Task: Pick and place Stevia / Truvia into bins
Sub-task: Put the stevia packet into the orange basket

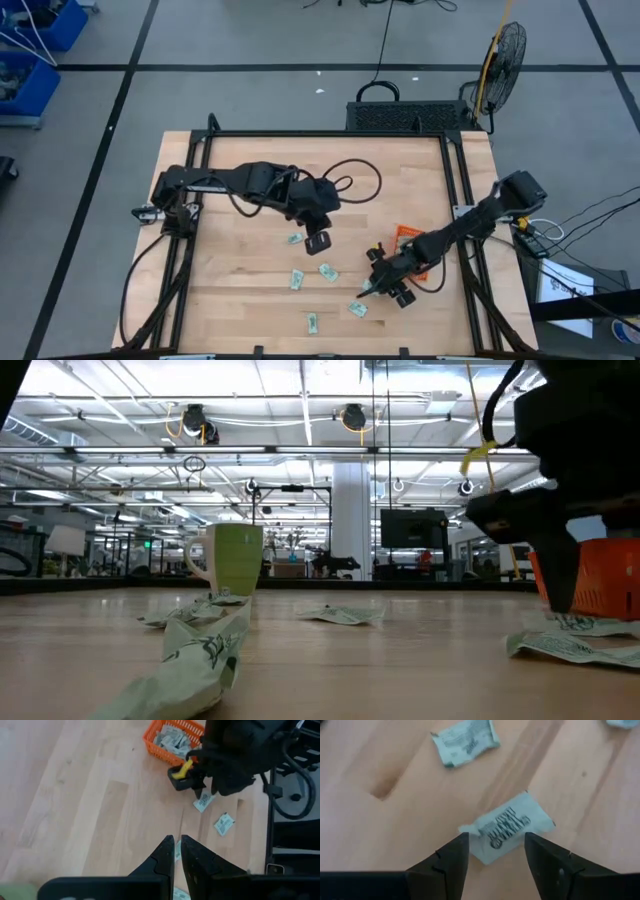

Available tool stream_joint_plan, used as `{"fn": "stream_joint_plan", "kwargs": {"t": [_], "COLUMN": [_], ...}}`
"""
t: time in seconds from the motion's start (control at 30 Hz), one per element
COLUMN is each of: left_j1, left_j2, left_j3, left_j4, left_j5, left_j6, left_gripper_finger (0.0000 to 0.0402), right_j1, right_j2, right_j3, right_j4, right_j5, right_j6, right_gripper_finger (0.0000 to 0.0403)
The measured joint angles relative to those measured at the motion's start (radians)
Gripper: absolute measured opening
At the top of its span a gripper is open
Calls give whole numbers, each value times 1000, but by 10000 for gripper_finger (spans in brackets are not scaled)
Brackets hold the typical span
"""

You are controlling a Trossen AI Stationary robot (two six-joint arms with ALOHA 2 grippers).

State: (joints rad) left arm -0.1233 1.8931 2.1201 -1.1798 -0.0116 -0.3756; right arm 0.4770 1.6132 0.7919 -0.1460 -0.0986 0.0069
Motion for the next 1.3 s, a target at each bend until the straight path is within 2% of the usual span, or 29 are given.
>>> {"fn": "stream_joint_plan", "kwargs": {"t": [0.17,0.37,0.5,0.73,0.83,0.97,1.1,1.3], "left_j1": [-2,-2,-2,-2,-2,-2,-2,-2], "left_j2": [0,0,0,0,0,0,0,0], "left_j3": [0,0,0,0,0,0,0,0], "left_j4": [-6,-33,-62,-59,-60,-60,-59,-54], "left_j5": [2,2,2,2,2,2,2,2], "left_j6": [4,5,3,3,4,3,4,3], "left_gripper_finger": [37,37,37,37,37,37,37,37], "right_j1": [0,-8,-13,-16,-14,-13,-11,-4], "right_j2": [58,82,83,74,57,-15,-140,-371], "right_j3": [1,3,3,2,0,0,0,3], "right_j4": [82,95,96,112,110,94,41,-202], "right_j5": [13,90,75,49,27,14,16,48], "right_j6": [0,0,17,85,87,120,168,273], "right_gripper_finger": [183,174,132,16,10,13,4,10]}}
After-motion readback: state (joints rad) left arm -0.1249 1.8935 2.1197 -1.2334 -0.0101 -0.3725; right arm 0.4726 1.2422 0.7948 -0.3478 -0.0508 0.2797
